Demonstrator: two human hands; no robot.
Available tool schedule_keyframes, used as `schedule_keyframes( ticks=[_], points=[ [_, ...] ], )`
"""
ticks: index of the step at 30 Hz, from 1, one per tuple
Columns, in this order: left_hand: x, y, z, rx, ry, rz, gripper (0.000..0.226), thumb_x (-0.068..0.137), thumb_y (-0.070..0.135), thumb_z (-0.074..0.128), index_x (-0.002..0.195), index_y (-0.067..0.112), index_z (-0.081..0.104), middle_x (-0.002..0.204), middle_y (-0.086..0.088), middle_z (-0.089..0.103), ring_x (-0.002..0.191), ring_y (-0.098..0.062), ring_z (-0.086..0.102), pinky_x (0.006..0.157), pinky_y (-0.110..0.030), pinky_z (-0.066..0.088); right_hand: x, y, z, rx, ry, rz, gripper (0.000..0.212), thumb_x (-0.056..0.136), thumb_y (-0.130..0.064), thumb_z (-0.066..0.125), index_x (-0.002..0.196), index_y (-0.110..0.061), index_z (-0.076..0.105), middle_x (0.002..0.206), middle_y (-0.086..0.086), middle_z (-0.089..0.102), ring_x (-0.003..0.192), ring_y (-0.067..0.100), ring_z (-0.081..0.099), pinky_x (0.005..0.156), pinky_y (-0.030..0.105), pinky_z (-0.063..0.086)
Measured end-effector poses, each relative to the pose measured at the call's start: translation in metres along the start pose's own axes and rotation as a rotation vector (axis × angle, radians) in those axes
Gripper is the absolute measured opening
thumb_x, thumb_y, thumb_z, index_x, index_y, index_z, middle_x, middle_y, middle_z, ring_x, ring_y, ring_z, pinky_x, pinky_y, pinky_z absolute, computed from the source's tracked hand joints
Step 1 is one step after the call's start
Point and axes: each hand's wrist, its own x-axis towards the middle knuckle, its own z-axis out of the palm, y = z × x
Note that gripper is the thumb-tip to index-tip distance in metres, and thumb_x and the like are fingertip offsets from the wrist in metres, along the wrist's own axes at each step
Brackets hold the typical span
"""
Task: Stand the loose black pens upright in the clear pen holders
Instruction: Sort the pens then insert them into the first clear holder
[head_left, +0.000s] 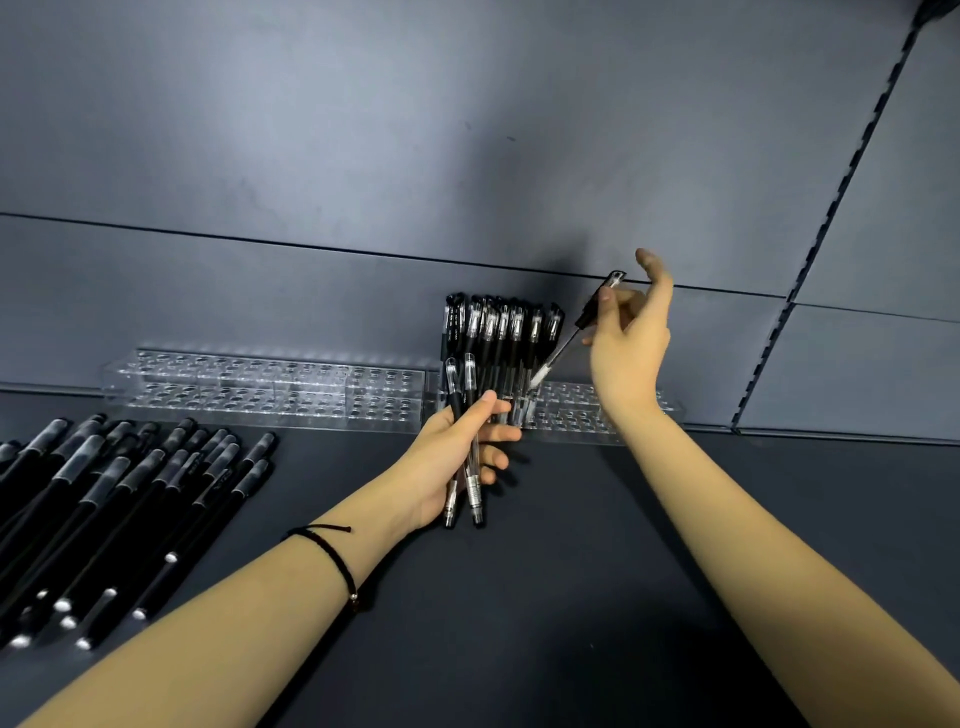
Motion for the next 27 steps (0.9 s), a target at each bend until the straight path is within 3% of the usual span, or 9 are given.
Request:
schedule_keyframes(
  ticks=[2, 11, 17, 22, 27],
  points=[
    [0.000, 0.000, 0.000, 0.001, 0.000, -0.006, 0.033, 0.097, 0.036, 0.052, 0.112, 0.009, 0.064, 0.077, -0.001, 0.072, 0.050, -0.010, 0.056, 0.045, -0.022, 0.044, 0.003, 0.004, -0.003, -0.108, -0.027, -0.089, 0.032, 0.098, -0.008, 0.048, 0.128, -0.018, 0.046, 0.083, -0.002, 0.058, 0.066, 0.014, 0.054, 0.065, 0.029, 0.047],
    [-0.001, 0.000, 0.000, 0.016, -0.007, -0.006, 0.031, 0.097, 0.038, 0.053, 0.105, 0.010, 0.064, 0.074, 0.000, 0.069, 0.049, -0.010, 0.054, 0.046, -0.022, 0.045, 0.003, 0.011, -0.004, -0.221, -0.117, -0.176, 0.023, 0.097, -0.009, 0.051, 0.120, -0.011, 0.050, 0.091, -0.003, 0.059, 0.072, 0.003, 0.054, 0.066, 0.017, 0.043],
    [-0.001, 0.000, 0.001, 0.010, -0.017, -0.010, 0.031, 0.097, 0.038, 0.052, 0.104, 0.010, 0.064, 0.072, 0.001, 0.069, 0.050, -0.010, 0.054, 0.047, -0.023, 0.045, 0.000, 0.010, -0.003, -0.255, -0.174, -0.199, 0.021, 0.098, -0.011, 0.051, 0.119, -0.011, 0.051, 0.091, -0.004, 0.059, 0.078, 0.013, 0.058, 0.072, 0.034, 0.050],
    [0.002, -0.001, 0.000, 0.016, -0.013, -0.008, 0.032, 0.097, 0.039, 0.053, 0.105, 0.010, 0.064, 0.073, 0.000, 0.069, 0.047, -0.010, 0.051, 0.047, -0.023, 0.046, 0.006, 0.007, -0.006, -0.274, -0.213, -0.175, 0.021, 0.097, -0.013, 0.051, 0.118, -0.012, 0.052, 0.088, -0.012, 0.058, 0.077, 0.020, 0.061, 0.071, 0.039, 0.051],
    [0.001, -0.001, 0.001, 0.017, -0.010, -0.004, 0.032, 0.096, 0.039, 0.053, 0.103, 0.010, 0.064, 0.072, 0.000, 0.069, 0.046, -0.010, 0.050, 0.045, -0.023, 0.045, -0.001, 0.018, -0.007, -0.429, -0.492, -0.156, 0.018, 0.097, -0.016, 0.053, 0.115, -0.018, 0.056, 0.090, -0.004, 0.064, 0.074, 0.014, 0.059, 0.069, 0.031, 0.049]
  ],
)
